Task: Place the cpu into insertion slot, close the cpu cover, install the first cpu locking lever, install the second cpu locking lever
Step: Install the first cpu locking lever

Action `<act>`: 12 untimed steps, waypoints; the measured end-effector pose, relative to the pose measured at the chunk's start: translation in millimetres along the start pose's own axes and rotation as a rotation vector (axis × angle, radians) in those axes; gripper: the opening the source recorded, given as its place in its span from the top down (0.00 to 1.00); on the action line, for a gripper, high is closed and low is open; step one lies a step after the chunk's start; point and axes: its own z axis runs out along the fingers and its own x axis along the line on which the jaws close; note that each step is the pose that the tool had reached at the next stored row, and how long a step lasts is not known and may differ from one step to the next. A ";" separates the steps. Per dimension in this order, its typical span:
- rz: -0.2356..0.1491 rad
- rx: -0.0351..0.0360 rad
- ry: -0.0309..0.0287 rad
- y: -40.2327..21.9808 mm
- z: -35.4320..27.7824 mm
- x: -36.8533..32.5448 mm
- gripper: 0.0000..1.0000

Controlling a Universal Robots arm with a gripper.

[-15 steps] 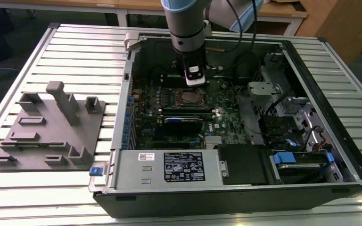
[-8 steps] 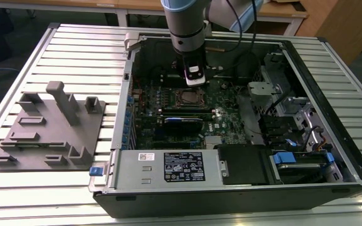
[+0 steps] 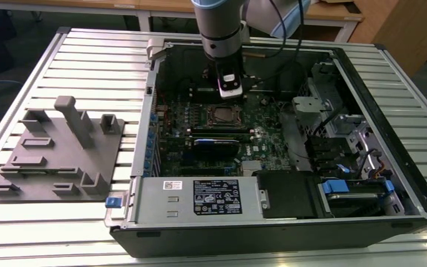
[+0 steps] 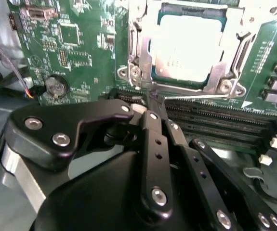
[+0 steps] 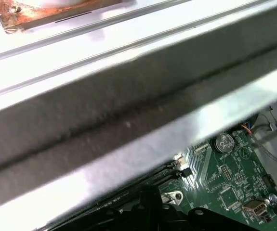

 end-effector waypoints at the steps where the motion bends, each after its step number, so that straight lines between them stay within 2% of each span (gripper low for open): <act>1: 0.000 0.0002 0.0000 0.2 0.0 0.1 0.89; 12: 0.000 -0.0006 0.0002 0.3 -0.4 2.9 0.89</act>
